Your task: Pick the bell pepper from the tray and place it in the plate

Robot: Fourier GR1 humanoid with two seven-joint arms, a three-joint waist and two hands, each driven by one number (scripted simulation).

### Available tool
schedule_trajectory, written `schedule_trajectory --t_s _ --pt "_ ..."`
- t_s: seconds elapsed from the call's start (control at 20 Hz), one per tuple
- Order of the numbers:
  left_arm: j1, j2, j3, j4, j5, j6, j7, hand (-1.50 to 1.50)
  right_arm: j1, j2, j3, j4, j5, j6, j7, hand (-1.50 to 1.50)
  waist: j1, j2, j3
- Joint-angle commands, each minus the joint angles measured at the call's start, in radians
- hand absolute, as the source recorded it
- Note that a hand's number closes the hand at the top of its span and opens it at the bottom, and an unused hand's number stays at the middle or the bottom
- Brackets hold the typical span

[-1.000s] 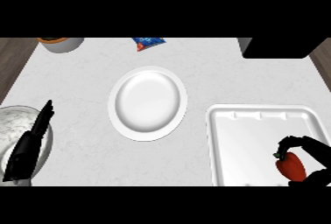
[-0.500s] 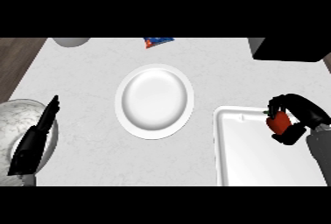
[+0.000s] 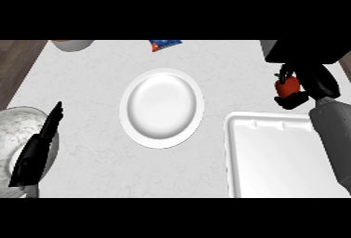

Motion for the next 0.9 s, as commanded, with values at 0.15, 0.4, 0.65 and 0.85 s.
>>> schedule_trajectory --t_s 0.15,0.4,0.65,0.85 --pt "-0.018 0.01 0.032 0.049 -0.005 0.005 -0.001 0.0 -0.09 0.042 -0.025 -0.101 -0.066 -0.086 -0.138 1.5 -0.034 -0.008 -0.003" --pt "0.015 0.026 0.069 0.049 0.031 -0.024 -0.032 0.0 -0.057 0.076 -0.004 -0.302 -0.205 0.139 -0.181 1.5 -0.049 -0.015 -0.004" --pt "0.089 -0.009 0.05 0.014 0.011 -0.005 -0.065 0.0 -0.053 0.168 0.081 -0.515 -0.214 0.226 -0.032 1.5 -0.044 -0.017 -0.004" --pt "0.046 0.034 0.084 0.021 0.03 -0.047 -0.038 0.0 -0.12 0.256 0.115 -0.534 -0.218 0.262 0.093 1.5 -0.035 -0.012 -0.003"
